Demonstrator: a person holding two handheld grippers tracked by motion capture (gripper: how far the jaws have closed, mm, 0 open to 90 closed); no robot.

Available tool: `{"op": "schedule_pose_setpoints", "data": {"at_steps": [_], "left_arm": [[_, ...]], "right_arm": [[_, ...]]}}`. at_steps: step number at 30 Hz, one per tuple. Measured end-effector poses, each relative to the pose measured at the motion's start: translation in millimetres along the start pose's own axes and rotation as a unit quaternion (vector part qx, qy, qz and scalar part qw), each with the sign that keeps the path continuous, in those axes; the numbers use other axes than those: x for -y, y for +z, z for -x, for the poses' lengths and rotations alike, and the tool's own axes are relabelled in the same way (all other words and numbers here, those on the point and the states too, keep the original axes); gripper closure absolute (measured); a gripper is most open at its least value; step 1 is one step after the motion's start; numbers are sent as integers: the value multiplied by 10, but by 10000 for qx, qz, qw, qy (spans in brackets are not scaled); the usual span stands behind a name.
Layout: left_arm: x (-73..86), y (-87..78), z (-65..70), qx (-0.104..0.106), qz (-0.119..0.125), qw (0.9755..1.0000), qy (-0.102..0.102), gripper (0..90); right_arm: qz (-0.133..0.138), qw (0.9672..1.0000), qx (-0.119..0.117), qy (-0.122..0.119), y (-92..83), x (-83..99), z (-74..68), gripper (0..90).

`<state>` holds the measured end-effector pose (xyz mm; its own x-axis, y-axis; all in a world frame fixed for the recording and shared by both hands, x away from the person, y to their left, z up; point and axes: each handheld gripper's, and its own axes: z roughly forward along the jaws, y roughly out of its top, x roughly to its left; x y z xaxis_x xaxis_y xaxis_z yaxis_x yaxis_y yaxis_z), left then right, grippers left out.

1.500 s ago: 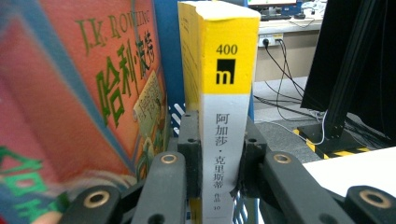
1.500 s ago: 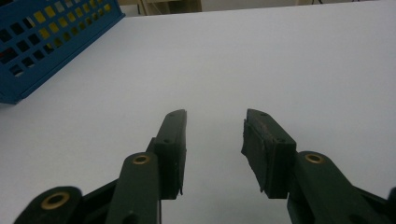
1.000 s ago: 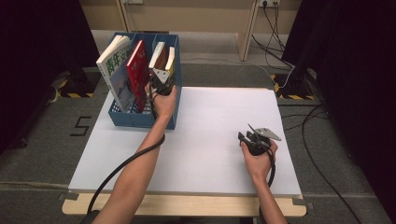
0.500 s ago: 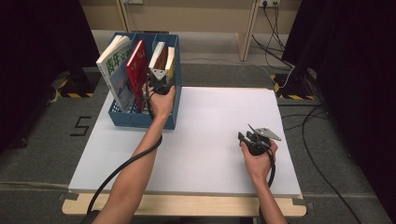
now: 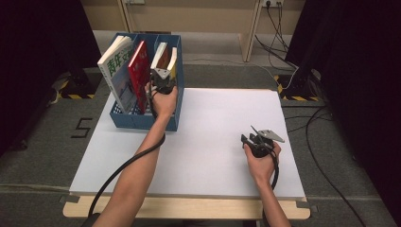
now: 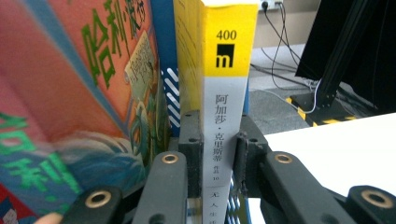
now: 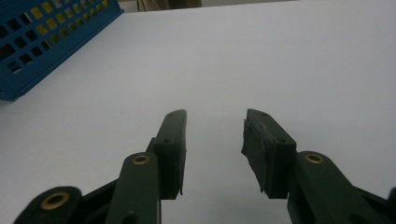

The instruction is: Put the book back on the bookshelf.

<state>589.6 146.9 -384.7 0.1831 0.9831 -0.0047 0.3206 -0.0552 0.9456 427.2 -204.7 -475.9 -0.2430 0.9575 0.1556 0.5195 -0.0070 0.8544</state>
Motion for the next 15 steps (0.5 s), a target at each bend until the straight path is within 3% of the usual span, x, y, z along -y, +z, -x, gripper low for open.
{"op": "schedule_pose_setpoints", "data": {"at_steps": [7, 15], "left_arm": [[-4, -30, 15, -10, 303, 9995, 118, 762], [40, 1, 29, -7, 248, 9997, -52, 756]], "right_arm": [[-5, 10000, -5, -28, 16, -2, -8, 595], [9, 10000, -9, -32, 7, -6, -1, 596]]}}
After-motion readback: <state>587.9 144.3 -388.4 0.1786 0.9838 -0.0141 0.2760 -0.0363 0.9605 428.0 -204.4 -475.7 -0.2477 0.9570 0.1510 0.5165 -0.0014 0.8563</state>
